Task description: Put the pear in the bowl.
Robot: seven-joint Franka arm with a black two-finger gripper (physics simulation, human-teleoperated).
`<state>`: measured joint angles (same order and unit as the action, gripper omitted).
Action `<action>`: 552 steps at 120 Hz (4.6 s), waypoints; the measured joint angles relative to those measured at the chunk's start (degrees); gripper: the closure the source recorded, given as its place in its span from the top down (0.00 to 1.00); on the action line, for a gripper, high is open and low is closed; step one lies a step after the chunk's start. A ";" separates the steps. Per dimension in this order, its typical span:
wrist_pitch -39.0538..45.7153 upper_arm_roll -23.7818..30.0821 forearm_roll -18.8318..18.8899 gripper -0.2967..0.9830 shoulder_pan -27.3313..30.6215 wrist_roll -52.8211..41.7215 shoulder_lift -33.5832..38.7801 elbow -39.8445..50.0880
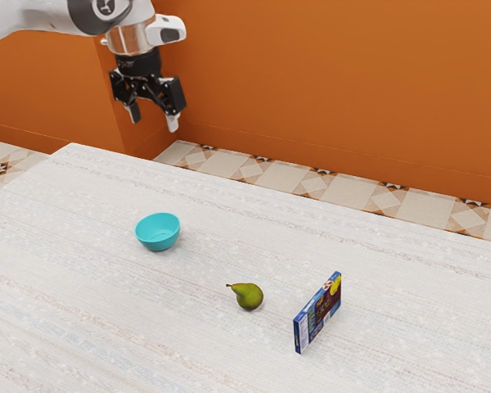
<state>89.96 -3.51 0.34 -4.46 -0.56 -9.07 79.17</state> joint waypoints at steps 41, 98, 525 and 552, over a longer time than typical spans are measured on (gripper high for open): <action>0.33 0.46 -1.34 0.77 -3.25 4.16 -9.50 -0.65; 3.52 0.03 -14.29 0.77 -6.48 14.77 -19.27 4.14; 11.28 -3.42 -6.11 0.64 8.75 23.61 -26.01 2.89; 11.28 -3.22 -4.29 0.72 3.80 21.52 -12.59 7.26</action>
<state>101.24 -6.74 -3.95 -0.65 20.96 -21.66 86.43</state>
